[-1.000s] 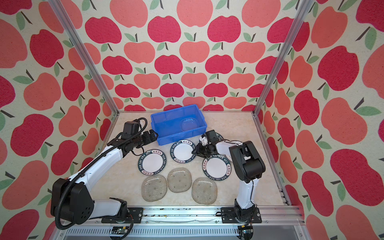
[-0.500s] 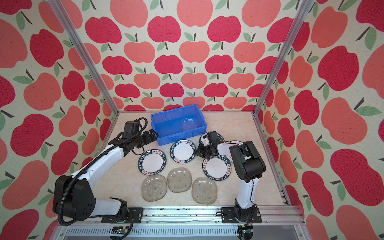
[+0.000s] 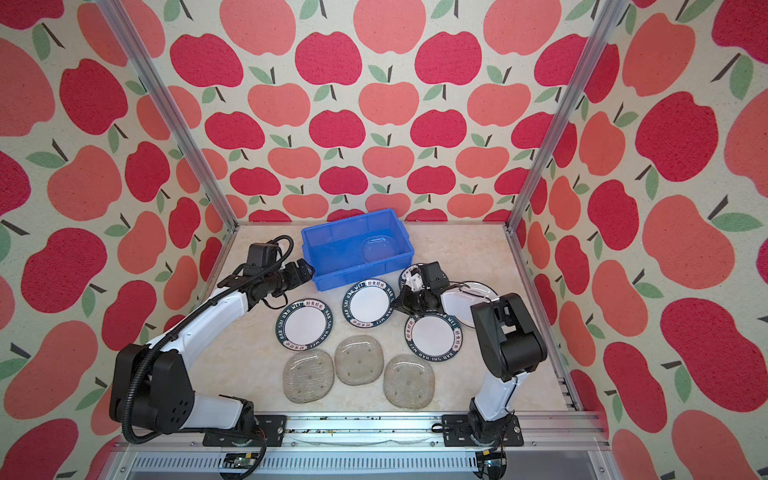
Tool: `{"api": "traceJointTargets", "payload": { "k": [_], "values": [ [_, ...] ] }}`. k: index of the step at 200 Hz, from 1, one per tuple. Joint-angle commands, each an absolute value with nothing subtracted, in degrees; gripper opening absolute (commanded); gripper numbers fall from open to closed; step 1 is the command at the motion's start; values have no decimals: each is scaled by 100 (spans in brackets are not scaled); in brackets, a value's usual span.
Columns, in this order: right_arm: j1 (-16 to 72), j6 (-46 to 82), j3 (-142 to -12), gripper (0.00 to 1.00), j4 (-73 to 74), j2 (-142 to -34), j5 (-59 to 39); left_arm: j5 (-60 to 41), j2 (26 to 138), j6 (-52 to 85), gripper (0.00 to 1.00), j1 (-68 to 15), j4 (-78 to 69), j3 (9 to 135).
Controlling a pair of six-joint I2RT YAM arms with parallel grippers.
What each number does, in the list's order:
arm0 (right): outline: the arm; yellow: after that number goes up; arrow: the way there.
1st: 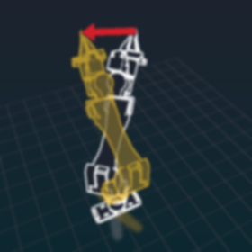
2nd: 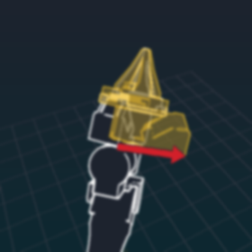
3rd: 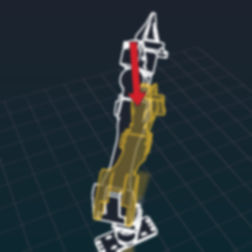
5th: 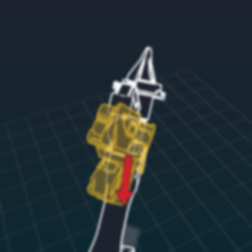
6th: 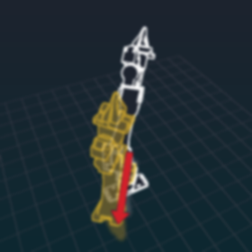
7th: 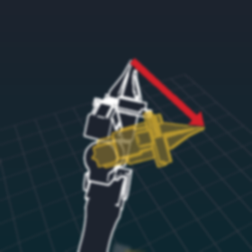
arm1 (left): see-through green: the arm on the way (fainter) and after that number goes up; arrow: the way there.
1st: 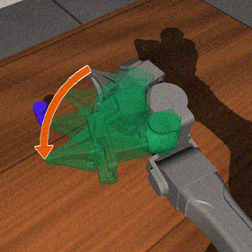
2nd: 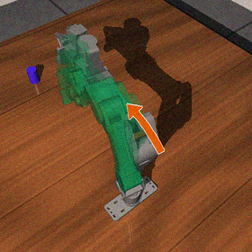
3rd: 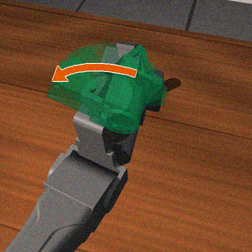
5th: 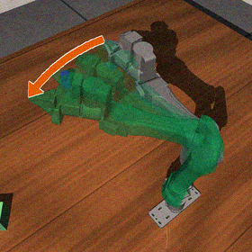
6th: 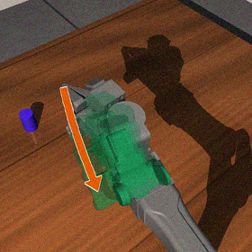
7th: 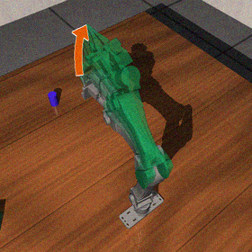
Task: Place the plates into the plastic bin on the countertop
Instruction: 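Close the right gripper on the rim of the green-rimmed ceramic plate, then lift the green-rimmed plate up over the blue bin with the right gripper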
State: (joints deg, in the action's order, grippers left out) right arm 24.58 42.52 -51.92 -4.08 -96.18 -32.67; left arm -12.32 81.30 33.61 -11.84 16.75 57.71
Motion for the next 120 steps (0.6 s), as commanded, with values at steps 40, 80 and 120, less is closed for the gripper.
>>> {"api": "traceJointTargets", "payload": {
  "k": [40, 80, 120],
  "values": [
    [2426, 3646, -6295, 0, -2203, -7835, -2988, -1455, 8569, 3418, 92, -1007, 1441, 6159],
    [2447, 3588, -8017, 0, -2542, -8625, -2524, -1547, 8918, 3403, 92, -989, 1303, 6364],
    [2572, 3521, -9527, 0, -2497, -10040, -2251, -1501, 9510, 3327, 87, -985, 1326, 6683]
  ]
}}
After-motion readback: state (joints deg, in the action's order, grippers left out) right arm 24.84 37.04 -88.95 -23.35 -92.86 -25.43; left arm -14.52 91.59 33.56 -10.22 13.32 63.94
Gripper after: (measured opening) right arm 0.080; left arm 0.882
